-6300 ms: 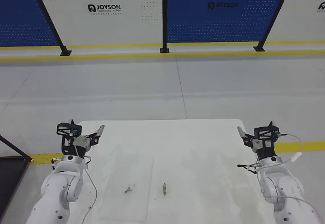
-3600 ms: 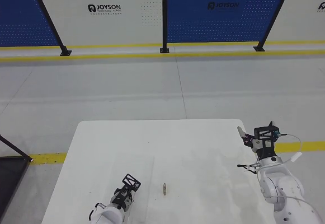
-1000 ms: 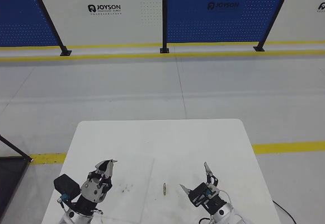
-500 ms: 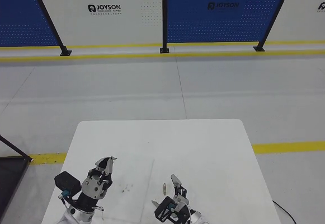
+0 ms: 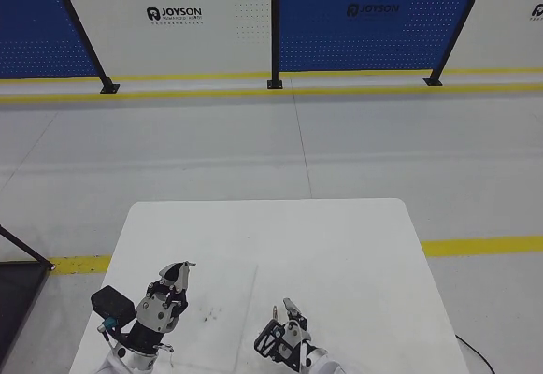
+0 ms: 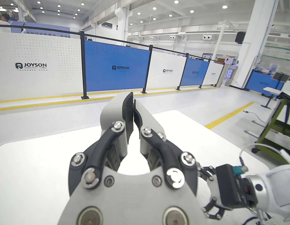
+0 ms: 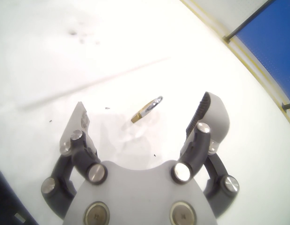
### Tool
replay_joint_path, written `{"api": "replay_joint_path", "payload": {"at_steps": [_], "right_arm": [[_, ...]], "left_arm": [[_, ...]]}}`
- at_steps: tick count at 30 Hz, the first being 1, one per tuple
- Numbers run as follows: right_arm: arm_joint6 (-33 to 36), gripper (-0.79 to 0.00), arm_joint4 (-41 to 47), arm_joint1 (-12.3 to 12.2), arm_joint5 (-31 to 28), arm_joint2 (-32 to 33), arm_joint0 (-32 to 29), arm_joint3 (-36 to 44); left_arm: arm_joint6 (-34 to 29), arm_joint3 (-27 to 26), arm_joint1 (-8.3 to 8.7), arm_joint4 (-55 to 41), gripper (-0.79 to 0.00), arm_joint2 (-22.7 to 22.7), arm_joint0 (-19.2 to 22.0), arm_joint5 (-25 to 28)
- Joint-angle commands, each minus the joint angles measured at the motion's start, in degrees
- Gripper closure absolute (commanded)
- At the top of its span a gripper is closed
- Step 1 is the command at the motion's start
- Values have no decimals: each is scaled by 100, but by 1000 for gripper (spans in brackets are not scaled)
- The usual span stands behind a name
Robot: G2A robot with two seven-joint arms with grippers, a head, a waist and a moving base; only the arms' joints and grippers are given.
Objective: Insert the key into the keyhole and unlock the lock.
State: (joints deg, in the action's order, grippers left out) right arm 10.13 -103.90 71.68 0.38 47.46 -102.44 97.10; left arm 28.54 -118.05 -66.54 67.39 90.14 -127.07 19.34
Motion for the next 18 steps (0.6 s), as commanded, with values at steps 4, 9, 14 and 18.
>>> {"api": "replay_joint_path", "payload": {"at_steps": [4, 9, 14, 18], "right_arm": [[91, -600, 170, 37, -7, -66, 116, -167], [86, -449, 366, 79, -2, -131, 243, -390], [38, -434, 525, 103, 76, -141, 290, -537], [-33, -391, 631, 112, 162, -125, 289, -591]], "left_arm": [[0, 0, 0, 0, 0, 0, 0, 0], [0, 0, 0, 0, 0, 0, 0, 0], [0, 0, 0, 0, 0, 0, 0, 0], [0, 0, 0, 0, 0, 0, 0, 0]]}}
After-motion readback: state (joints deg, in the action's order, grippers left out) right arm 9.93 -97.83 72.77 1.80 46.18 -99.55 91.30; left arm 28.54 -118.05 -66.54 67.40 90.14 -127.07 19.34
